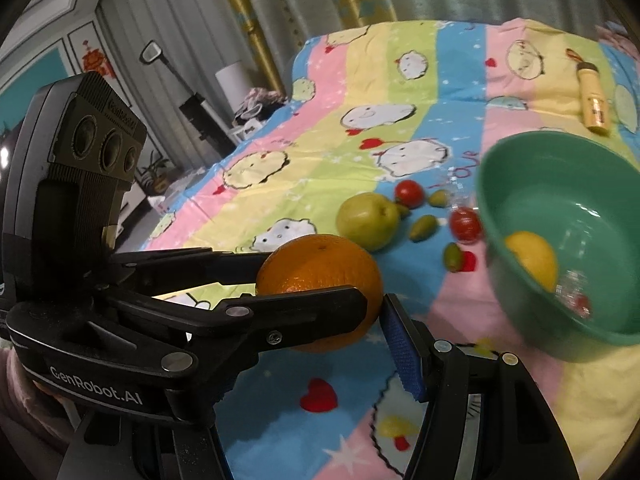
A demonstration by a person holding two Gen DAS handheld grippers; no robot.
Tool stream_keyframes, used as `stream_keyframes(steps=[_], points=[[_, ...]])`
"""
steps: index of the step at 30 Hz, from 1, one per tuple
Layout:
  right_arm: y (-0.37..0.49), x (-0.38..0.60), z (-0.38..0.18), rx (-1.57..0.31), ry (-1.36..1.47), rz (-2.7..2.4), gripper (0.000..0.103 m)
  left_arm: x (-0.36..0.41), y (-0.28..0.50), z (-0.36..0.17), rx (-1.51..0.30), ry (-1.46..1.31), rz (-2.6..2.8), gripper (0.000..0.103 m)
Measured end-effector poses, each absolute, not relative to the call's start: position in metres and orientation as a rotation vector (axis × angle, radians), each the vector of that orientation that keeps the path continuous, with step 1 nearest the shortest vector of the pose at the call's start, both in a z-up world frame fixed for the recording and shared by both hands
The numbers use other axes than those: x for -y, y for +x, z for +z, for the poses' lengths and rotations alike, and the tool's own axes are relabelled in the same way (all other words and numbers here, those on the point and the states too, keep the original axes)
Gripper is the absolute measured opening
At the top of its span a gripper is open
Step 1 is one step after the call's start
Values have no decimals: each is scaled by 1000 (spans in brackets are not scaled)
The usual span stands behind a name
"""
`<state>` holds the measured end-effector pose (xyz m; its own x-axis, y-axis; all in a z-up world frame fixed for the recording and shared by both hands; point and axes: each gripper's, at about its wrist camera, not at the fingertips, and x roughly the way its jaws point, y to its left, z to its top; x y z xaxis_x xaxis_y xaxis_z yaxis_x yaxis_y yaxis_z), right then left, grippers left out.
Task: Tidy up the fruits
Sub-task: 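Close the right gripper on the orange and lift it, then carry the orange into the green basin and open the right gripper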
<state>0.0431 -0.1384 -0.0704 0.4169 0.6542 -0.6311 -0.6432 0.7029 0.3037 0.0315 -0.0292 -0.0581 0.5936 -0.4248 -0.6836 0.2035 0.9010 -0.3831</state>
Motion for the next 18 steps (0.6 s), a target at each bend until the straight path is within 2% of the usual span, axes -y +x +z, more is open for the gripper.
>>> stream_keyframes(steps=[18], points=[[45, 197, -47, -677, 118, 726, 65, 88, 57, -28, -815, -156, -460, 66]])
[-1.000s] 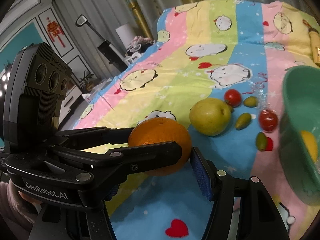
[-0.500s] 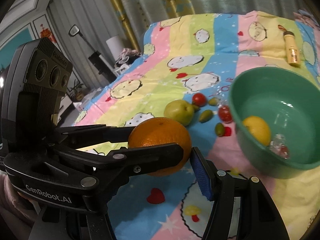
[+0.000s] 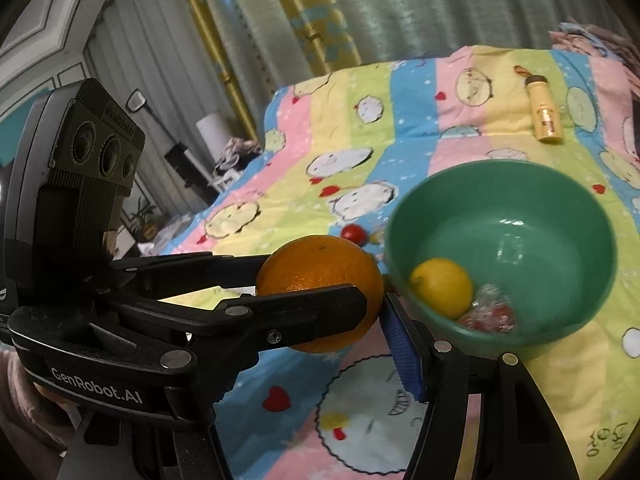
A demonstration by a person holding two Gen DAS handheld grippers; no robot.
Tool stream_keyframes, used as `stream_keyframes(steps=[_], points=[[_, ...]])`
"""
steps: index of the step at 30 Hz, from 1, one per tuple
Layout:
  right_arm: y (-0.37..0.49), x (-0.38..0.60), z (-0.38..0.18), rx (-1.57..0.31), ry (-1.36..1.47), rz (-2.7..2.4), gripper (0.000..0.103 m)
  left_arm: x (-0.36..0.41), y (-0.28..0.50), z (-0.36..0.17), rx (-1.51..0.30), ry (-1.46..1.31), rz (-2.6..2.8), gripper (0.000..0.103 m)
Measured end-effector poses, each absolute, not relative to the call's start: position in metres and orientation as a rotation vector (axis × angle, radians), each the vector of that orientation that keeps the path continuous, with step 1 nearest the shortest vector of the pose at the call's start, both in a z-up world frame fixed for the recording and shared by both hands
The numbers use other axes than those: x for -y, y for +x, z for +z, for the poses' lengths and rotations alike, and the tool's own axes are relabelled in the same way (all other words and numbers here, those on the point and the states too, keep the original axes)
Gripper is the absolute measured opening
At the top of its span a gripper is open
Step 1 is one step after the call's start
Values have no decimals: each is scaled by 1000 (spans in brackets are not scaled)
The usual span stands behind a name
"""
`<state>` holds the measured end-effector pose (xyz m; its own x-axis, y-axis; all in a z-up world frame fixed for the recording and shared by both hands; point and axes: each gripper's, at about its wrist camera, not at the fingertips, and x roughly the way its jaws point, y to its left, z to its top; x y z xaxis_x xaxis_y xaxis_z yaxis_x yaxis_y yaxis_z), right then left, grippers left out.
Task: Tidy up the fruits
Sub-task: 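Carry the orange into the green basin and open the right gripper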
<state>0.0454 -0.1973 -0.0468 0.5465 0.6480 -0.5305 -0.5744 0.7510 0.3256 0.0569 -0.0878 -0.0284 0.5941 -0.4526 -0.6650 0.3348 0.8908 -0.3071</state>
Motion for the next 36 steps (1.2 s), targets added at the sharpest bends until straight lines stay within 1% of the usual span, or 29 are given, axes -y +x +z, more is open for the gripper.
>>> stream_keyframes(steps=[10, 17, 25, 36], points=[[67, 233, -42, -638, 172, 644, 65, 124, 92, -23, -820, -128, -534, 66], [90, 247, -47, -651, 197, 612, 65, 136, 115, -27, -841, -132, -555, 66], [111, 251, -60, -699, 189, 579, 65, 137, 141, -42, -895, -185, -580, 66], [116, 247, -61, -731, 134, 527, 65, 137, 149, -49, -911, -223, -594, 66]])
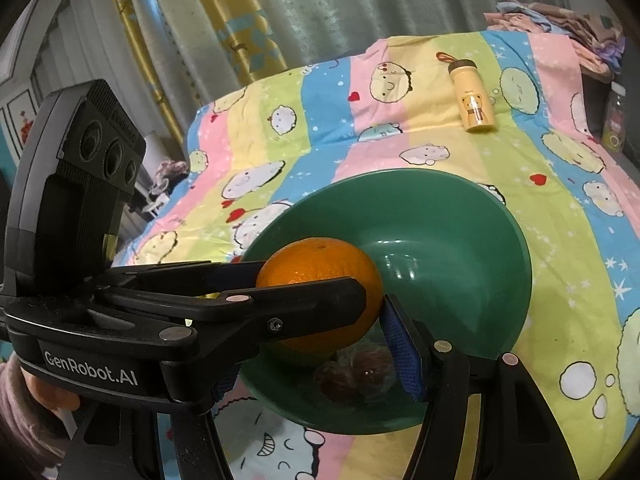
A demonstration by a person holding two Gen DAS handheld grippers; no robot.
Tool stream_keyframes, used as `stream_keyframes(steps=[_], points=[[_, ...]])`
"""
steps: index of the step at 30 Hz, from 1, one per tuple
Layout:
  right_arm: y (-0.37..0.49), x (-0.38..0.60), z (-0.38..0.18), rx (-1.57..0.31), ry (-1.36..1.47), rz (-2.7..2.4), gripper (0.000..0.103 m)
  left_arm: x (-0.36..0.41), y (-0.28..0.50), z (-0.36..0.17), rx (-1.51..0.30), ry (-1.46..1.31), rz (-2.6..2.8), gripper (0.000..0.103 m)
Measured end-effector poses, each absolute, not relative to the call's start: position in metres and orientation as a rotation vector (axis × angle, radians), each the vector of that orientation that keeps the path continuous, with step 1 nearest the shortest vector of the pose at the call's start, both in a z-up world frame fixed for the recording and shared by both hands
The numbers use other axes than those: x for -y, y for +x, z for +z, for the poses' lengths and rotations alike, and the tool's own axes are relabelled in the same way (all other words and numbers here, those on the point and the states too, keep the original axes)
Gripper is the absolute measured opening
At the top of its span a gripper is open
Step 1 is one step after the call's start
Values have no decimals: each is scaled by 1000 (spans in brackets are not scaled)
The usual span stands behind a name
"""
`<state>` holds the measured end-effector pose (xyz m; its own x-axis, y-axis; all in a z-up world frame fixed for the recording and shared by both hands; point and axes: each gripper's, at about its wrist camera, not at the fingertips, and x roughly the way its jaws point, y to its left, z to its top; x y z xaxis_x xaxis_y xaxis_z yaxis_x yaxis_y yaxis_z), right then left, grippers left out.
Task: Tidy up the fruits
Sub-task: 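Carry the orange into the green basin and open the right gripper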
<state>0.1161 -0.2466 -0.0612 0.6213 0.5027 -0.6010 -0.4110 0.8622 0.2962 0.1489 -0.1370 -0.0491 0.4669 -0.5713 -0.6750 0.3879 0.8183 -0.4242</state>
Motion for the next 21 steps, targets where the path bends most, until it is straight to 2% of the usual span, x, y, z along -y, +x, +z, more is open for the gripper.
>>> stream_keyframes(steps=[21], points=[[120, 235, -63, -769, 26, 448, 65, 135, 152, -55, -905, -217, -571, 65]])
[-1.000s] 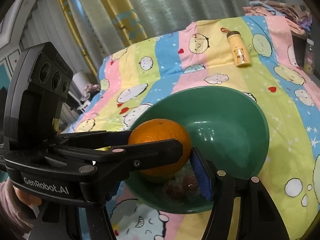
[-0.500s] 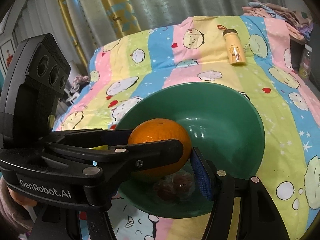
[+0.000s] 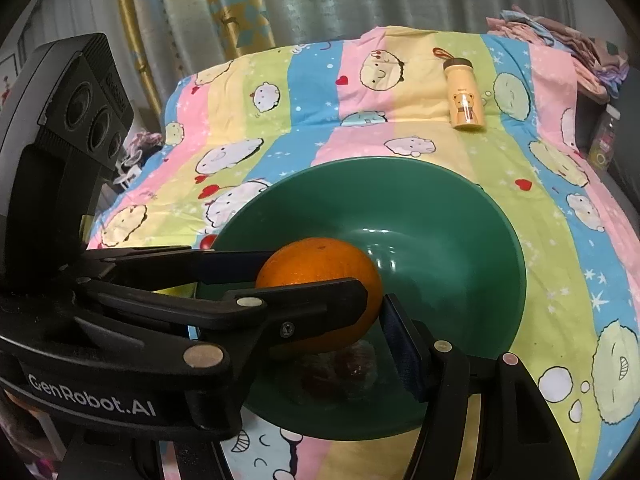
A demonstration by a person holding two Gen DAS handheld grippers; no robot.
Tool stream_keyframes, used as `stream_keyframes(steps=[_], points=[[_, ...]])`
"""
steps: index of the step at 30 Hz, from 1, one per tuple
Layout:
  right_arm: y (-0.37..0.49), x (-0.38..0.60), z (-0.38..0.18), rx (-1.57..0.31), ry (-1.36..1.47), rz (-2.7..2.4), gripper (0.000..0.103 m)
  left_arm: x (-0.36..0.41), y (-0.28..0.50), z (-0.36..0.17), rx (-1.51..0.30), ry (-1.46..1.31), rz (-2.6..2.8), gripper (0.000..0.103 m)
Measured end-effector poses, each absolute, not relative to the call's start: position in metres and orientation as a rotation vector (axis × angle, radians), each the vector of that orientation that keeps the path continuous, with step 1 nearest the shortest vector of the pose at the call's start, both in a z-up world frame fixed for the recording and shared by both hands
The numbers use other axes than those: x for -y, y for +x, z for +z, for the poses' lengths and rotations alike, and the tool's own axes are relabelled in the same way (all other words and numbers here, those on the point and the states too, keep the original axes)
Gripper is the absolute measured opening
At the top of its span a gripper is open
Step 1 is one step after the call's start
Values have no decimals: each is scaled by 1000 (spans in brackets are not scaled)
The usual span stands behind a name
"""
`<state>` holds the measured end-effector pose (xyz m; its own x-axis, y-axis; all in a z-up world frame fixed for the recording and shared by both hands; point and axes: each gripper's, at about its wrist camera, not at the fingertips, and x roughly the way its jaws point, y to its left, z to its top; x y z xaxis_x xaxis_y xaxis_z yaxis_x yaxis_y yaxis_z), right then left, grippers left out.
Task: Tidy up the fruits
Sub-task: 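Carry the orange into the green basin and open the right gripper, then withdraw the right gripper from the basin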
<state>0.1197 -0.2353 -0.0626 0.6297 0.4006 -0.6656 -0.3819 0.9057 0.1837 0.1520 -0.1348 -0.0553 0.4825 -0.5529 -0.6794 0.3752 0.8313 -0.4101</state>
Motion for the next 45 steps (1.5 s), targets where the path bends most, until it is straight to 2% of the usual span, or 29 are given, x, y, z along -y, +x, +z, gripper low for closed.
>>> stream_keyframes(steps=[3, 5, 7, 11, 15, 20, 22, 33, 45], points=[[119, 240, -58, -749, 43, 445, 65, 131, 152, -51, -885, -217, -559, 67], [119, 241, -54, -740, 43, 437, 65, 128, 151, -48, -874, -210, -541, 72], [117, 242, -53, -739, 40, 425, 65, 122, 149, -45, -857, -214, -522, 82], [113, 244, -52, -738, 65, 418, 66, 112, 144, -39, -837, -208, -484, 85], [104, 251, -49, -724, 99, 408, 67, 91, 134, -35, -812, -239, -449, 93], [93, 261, -45, -709, 151, 420, 68, 55, 118, -31, -790, -290, -374, 95], [88, 265, -42, -696, 177, 426, 68, 36, 110, -28, -768, -317, -322, 102], [60, 258, -31, -682, 194, 492, 69, -38, 63, -29, -738, -428, -143, 102], [30, 211, -33, -719, 82, 621, 69, -57, 29, -37, -751, -454, -124, 102]])
